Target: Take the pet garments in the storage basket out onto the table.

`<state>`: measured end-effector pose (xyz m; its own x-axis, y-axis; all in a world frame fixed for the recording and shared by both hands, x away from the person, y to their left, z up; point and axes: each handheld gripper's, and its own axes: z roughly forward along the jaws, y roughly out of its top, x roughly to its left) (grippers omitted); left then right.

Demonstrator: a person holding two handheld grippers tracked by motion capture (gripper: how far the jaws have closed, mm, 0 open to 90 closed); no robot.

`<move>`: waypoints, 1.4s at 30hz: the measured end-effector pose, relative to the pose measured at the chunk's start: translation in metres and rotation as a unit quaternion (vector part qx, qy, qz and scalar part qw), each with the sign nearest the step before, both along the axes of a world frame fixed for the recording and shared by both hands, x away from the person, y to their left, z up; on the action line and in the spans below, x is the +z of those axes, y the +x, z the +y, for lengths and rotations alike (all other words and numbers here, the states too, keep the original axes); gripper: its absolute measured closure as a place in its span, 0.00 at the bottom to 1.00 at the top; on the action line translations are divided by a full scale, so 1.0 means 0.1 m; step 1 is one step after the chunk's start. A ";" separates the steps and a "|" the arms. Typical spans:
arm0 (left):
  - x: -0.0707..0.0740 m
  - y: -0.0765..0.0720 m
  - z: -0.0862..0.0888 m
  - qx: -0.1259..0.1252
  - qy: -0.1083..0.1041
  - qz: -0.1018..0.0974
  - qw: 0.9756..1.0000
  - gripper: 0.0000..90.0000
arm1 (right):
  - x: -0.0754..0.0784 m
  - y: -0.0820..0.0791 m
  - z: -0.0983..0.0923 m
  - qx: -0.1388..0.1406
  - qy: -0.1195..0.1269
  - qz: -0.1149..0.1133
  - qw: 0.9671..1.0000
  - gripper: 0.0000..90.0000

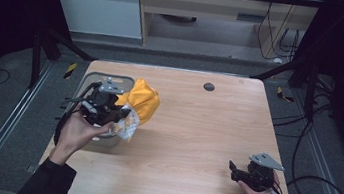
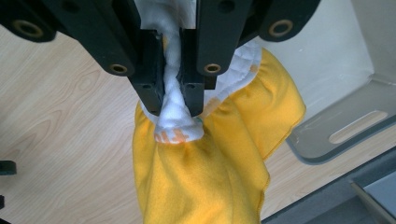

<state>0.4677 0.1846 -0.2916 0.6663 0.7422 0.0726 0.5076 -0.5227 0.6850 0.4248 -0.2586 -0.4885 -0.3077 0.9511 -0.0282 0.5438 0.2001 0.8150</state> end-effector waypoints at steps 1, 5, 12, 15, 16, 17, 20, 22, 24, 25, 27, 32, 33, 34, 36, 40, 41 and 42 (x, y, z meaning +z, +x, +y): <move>0.00 0.00 -0.03 -0.002 -0.003 0.001 1.000 0.91 | 0.00 0.00 0.00 0.000 0.000 -0.001 1.000 0.15; -0.02 -0.01 -0.13 -0.015 -0.001 0.003 1.000 0.91 | 0.00 0.00 0.00 -0.001 0.002 0.000 1.000 0.15; -0.06 -0.03 -0.29 -0.037 0.007 0.006 0.999 0.91 | 0.00 0.00 -0.01 -0.001 0.001 0.000 1.000 0.15; -0.09 -0.04 -0.34 -0.045 0.007 0.006 0.999 0.91 | 0.00 0.00 -0.01 -0.001 0.001 -0.002 1.000 0.15; -0.10 -0.04 -0.36 -0.049 0.008 0.006 0.999 0.91 | 0.00 0.00 -0.01 -0.001 0.000 -0.003 1.000 0.15; -0.12 -0.05 -0.38 -0.052 0.007 0.007 0.999 0.91 | 0.00 0.00 -0.01 -0.001 0.000 -0.003 1.000 0.15; -0.16 -0.05 -0.43 -0.062 0.009 0.010 0.998 0.91 | 0.01 0.00 -0.01 0.000 0.000 -0.003 1.000 0.15; -0.19 -0.04 -0.48 -0.066 0.009 0.011 0.998 0.91 | 0.01 0.00 -0.01 -0.001 0.002 -0.002 1.000 0.15; -0.23 -0.04 -0.52 -0.070 0.006 0.012 0.997 0.91 | 0.01 0.00 -0.02 -0.002 0.001 -0.005 1.000 0.15; -0.25 -0.04 -0.54 -0.073 0.005 0.014 0.997 0.91 | 0.01 0.00 -0.02 -0.003 0.005 -0.003 1.000 0.15; -0.30 -0.03 -0.58 -0.080 0.008 0.017 0.997 0.91 | 0.01 0.00 -0.02 -0.003 0.004 -0.003 1.000 0.15; -0.42 -0.01 -0.69 -0.096 0.012 0.026 0.995 0.91 | 0.01 0.00 -0.03 -0.005 0.004 -0.003 1.000 0.15; -0.44 -0.01 -0.71 -0.097 0.013 0.027 0.995 0.91 | 0.01 0.00 -0.03 -0.005 0.003 -0.003 1.000 0.15; -0.46 -0.01 -0.73 -0.099 0.013 0.029 0.995 0.91 | 0.01 0.00 -0.03 -0.006 0.003 -0.003 1.000 0.15; -0.50 -0.01 -0.76 -0.104 0.016 0.032 0.994 0.91 | 0.01 0.00 -0.03 -0.006 0.003 -0.003 1.000 0.15; -0.58 0.00 -0.82 -0.111 0.017 0.039 0.993 0.91 | 0.01 0.00 -0.03 -0.006 0.002 -0.003 1.000 0.15; -0.60 0.00 -0.83 -0.112 0.018 0.039 0.993 0.91 | 0.01 0.00 -0.03 -0.006 0.002 -0.003 1.000 0.15; -0.62 0.00 -0.85 -0.114 0.020 0.042 0.992 0.91 | 0.01 0.00 -0.04 -0.006 0.001 -0.003 1.000 0.15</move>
